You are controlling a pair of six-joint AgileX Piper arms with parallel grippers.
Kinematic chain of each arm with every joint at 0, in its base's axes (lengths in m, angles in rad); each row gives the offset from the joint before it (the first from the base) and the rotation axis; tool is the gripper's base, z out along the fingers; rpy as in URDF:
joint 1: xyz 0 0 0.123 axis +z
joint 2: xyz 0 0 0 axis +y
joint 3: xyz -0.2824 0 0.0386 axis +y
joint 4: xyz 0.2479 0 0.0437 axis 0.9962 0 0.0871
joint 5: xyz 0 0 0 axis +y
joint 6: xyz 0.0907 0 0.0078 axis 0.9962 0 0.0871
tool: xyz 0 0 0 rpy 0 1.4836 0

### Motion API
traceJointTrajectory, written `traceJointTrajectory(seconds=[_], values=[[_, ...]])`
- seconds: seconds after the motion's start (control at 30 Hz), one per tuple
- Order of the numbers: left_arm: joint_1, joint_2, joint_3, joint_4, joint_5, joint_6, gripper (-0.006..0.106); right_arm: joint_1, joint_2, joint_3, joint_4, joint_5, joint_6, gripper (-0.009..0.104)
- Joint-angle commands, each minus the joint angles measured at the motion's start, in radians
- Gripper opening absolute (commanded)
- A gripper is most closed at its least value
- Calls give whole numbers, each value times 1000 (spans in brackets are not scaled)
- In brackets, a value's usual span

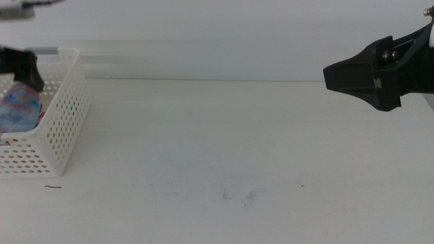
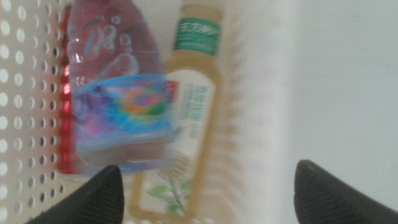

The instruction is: Use arms to grab the bottles and put them into the dustbin to the left of the table.

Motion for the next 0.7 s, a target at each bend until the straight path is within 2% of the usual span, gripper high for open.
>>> traceJointTrajectory(seconds=[0.0, 0.1, 0.3, 0.47, 0.67], values=[[-33, -96, 21, -5, 35, -18, 94, 2, -5, -7, -3, -12, -5, 88], [-92, -254, 121, -36, -14, -18, 94, 2, -5, -7, -3, -12, -5, 88], [-260, -637, 358, -41, -232, -18, 94, 2, -5, -7, -3, -12, -5, 88], [-379, -903, 468, -43, -372, -16, 94, 2, -5, -7, -3, -12, -5, 88], [-409, -1069, 496, -26, -385, -18, 94, 2, -5, -7, -3, -12, -5, 88]])
